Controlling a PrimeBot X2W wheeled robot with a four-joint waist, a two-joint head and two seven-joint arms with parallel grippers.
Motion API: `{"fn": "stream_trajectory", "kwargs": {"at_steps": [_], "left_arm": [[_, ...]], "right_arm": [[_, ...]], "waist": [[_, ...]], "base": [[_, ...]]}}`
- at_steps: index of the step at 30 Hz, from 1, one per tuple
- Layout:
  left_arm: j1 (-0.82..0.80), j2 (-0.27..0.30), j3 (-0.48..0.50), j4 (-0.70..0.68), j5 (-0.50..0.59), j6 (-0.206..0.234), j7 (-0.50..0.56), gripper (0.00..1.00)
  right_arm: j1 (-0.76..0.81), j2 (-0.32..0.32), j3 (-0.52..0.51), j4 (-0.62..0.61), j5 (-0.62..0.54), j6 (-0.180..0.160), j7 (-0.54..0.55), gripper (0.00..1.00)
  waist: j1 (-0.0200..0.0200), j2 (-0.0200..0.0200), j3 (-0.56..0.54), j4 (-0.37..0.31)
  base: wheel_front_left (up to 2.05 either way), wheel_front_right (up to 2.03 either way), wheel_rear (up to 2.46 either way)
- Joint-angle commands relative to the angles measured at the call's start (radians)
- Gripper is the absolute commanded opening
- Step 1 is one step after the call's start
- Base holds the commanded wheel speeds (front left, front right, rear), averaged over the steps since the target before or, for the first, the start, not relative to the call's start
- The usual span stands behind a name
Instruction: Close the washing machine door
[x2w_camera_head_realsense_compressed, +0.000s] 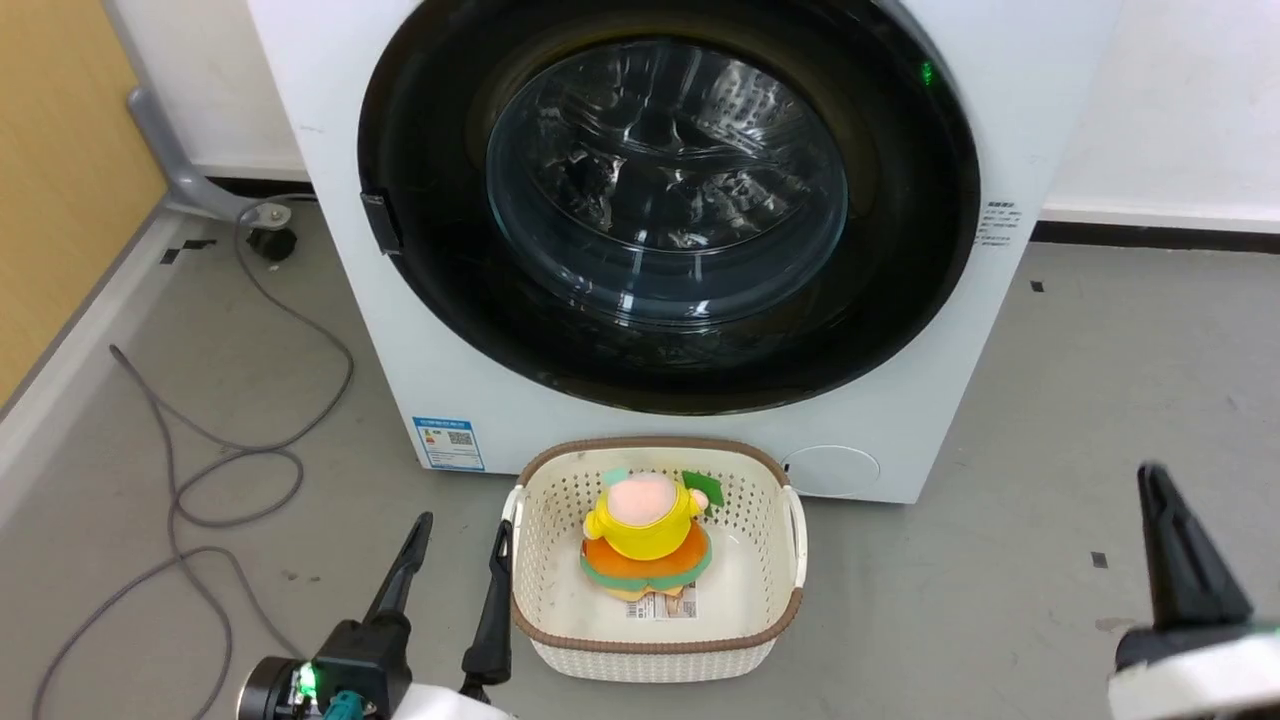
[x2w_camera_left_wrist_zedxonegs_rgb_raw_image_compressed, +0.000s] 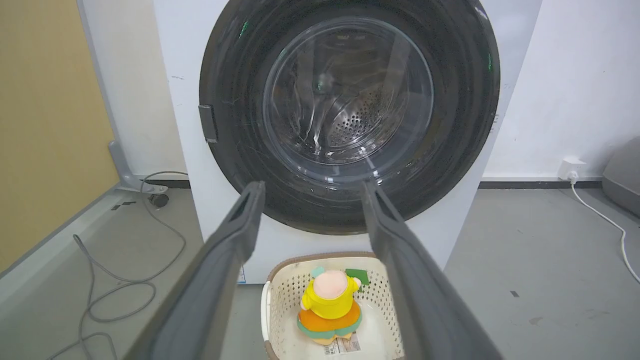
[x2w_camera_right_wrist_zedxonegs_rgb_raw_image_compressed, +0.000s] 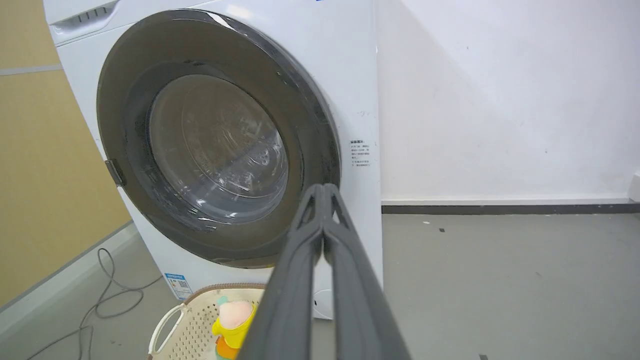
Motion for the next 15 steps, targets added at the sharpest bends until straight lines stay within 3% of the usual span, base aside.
{"fn": "stream_trajectory", "kwargs": {"at_steps": [1,2,6,15], "left_arm": [[0.019,0.005,-0.001,0.005,0.005,-0.001,-0.004,1.00],[0.022,0.006,-0.002,0.006,0.006,0.000,-0.004,1.00],[0.037,0.009,-0.008,0.011,0.016,0.003,-0.004,1.00],[0.047,0.005,-0.003,0.009,0.021,0.020,-0.004,1.00]], "right_arm": [[0.036,0.032,-0.018,-0.029,-0.017,-0.001,0.014,0.37],[0.054,0.046,-0.026,-0.045,-0.031,-0.001,0.023,1.00],[0.107,0.091,-0.039,-0.090,-0.063,-0.001,0.046,1.00],[0.151,0.114,-0.027,-0.102,-0.085,-0.001,0.045,1.00]], "waist": [[0.0002,0.0000,-0.002,-0.002],[0.0002,0.0000,-0.003,-0.002],[0.0002,0.0000,-0.008,-0.003],[0.0002,0.0000,-0.011,0.001]], "base": [[0.00,0.00,0.00],[0.00,0.00,0.00],[0.00,0.00,0.00],[0.00,0.00,0.00]]}}
